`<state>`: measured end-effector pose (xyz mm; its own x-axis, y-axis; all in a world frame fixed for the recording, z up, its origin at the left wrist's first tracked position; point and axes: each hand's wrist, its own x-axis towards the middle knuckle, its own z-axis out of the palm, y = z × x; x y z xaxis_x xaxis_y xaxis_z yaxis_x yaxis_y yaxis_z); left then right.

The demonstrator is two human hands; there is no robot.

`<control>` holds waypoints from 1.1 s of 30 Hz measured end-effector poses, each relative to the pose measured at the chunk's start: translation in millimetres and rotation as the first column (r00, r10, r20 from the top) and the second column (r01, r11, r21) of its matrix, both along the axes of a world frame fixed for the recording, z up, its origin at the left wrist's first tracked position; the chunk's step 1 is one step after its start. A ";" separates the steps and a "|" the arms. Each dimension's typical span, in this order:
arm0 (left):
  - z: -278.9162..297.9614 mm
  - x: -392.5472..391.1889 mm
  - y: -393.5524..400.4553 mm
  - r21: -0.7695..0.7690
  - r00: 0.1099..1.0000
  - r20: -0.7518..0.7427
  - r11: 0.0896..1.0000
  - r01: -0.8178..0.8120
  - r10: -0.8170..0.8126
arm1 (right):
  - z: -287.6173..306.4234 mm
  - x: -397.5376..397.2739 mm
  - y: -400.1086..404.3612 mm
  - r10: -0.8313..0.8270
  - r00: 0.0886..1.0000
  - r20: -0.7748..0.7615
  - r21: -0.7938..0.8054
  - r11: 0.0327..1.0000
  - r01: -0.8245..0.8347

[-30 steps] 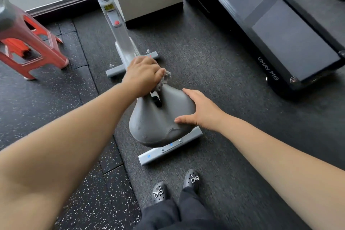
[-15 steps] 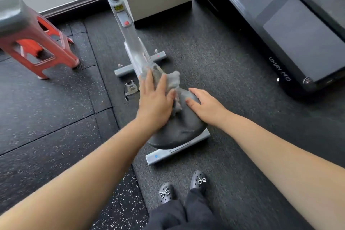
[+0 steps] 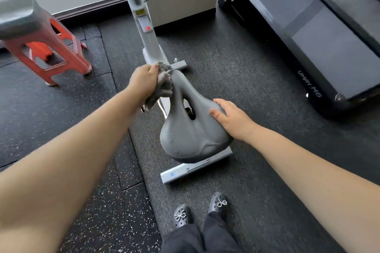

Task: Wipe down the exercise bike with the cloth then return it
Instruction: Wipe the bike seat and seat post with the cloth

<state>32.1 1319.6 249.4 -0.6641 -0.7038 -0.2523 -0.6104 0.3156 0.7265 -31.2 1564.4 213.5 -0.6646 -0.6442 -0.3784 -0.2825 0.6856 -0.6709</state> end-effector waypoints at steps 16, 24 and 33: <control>-29.3 11.9 68.2 -0.015 0.992 0.082 0.995 0.094 -0.092 | 1.7 5.1 -1.1 -0.027 0.999 -0.022 0.015 1.000 0.027; -6.4 83.1 92.1 -0.195 0.985 -0.065 0.970 0.143 -0.158 | 4.8 9.0 -0.5 0.037 0.995 -0.088 0.007 0.999 -0.037; -33.2 44.8 93.4 -0.163 0.973 0.221 0.981 0.101 -0.064 | 8.6 -2.7 0.0 0.165 0.984 -0.059 0.011 0.986 -0.165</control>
